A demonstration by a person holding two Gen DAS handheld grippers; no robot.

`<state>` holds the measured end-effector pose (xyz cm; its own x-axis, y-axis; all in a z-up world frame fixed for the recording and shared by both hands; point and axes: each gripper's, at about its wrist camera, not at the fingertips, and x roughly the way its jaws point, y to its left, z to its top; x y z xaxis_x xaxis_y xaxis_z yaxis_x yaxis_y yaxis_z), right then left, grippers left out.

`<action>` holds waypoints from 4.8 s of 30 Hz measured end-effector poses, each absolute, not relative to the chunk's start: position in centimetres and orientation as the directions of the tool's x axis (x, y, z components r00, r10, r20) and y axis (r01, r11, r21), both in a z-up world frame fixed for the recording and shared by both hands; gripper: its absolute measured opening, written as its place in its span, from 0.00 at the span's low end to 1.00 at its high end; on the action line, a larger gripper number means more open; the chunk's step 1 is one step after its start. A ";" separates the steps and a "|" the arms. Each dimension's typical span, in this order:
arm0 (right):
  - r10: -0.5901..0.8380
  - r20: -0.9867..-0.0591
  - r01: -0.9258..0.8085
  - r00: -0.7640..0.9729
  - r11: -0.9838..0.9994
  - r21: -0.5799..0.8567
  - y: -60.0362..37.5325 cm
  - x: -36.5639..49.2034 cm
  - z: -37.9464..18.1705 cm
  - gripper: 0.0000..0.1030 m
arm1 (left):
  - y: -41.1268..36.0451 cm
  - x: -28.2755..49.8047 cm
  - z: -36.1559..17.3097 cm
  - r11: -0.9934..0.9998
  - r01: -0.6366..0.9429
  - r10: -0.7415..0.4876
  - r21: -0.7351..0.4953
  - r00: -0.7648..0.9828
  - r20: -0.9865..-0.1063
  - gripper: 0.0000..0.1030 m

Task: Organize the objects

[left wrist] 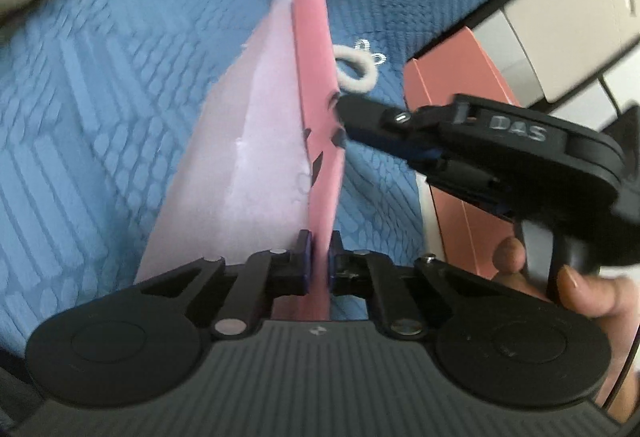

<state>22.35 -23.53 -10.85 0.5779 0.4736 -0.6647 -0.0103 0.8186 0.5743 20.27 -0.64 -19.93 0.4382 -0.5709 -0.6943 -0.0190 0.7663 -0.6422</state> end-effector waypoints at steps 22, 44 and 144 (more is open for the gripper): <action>0.456 -0.721 -0.077 0.521 0.867 0.492 -19.7 23.9 -13.5 0.10 | 2.0 21.3 -19.5 0.740 -0.142 -0.529 -0.657 0.480 -0.700 0.12; 0.405 -0.732 -0.042 0.547 0.887 0.459 -20.0 24.0 -13.2 0.13 | -0.1 20.1 -17.4 0.901 0.026 -0.389 -0.433 0.489 -0.781 0.12; 0.483 -0.738 -0.123 0.471 0.865 0.487 -18.6 23.8 -13.3 0.08 | 3.5 19.9 -16.0 0.834 -0.033 -0.434 -0.550 0.577 -0.692 0.16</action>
<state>23.83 -18.61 -13.29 0.4705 0.4833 -0.7383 -0.1234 0.8645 0.4872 19.86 3.48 -16.02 0.5771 -0.4337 -0.6920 -0.0329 0.8343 -0.5503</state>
